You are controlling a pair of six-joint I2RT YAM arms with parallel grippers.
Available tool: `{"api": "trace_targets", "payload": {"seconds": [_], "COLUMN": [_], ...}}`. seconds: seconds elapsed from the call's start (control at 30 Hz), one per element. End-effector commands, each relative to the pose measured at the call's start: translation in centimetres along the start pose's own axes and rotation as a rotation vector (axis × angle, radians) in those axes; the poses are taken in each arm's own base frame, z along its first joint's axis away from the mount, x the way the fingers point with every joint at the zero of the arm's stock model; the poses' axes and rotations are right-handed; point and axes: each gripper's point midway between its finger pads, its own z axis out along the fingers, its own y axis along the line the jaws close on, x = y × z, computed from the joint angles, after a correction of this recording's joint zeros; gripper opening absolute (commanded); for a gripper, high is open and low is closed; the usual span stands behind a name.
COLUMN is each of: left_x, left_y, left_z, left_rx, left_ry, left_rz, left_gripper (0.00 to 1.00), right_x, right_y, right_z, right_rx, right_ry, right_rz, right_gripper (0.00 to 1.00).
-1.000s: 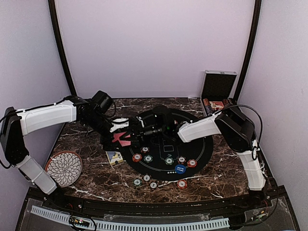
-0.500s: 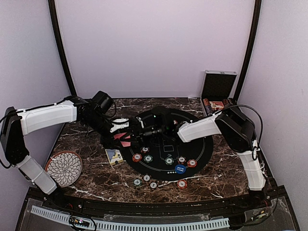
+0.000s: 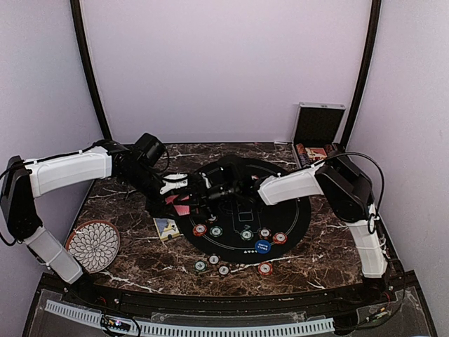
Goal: Distribute texas hold em gaming equipment
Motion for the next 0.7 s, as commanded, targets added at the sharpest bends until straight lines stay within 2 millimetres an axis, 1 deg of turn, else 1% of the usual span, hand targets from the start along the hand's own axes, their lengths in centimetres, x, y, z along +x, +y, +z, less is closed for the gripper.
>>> {"api": "trace_targets", "payload": {"seconds": [0.0, 0.13, 0.27, 0.4, 0.53, 0.6, 0.67], "left_x": [-0.9, -0.8, -0.8, -0.8, -0.7, -0.6, -0.5], "left_y": [-0.4, -0.5, -0.4, -0.4, -0.4, -0.4, -0.5], "left_z": [-1.0, -0.7, -0.7, -0.7, -0.8, -0.8, -0.8], "left_rx": [0.014, 0.026, 0.025, 0.023, 0.021, 0.019, 0.021], "left_ry": [-0.028, -0.021, -0.019, -0.017, -0.012, -0.01, -0.009], "left_rz": [0.006, -0.005, -0.009, -0.014, -0.016, -0.018, -0.02], "left_gripper": [0.25, 0.25, 0.24, 0.23, 0.21, 0.21, 0.21], "right_x": [-1.2, -1.0, -0.9, -0.5, -0.4, -0.4, -0.3], "right_y": [1.0, 1.5, 1.0, 0.1, -0.5, -0.8, -1.1], "right_z": [0.2, 0.7, 0.8, 0.7, 0.0, -0.4, -0.6], "right_rx": [-0.016, -0.034, -0.021, 0.007, 0.037, 0.052, 0.075], "right_ry": [-0.025, -0.006, -0.001, 0.003, -0.008, -0.012, -0.011], "right_rz": [-0.025, -0.032, -0.02, -0.01, -0.01, -0.011, -0.016], "right_gripper": [0.64, 0.66, 0.65, 0.61, 0.58, 0.54, 0.53]}}
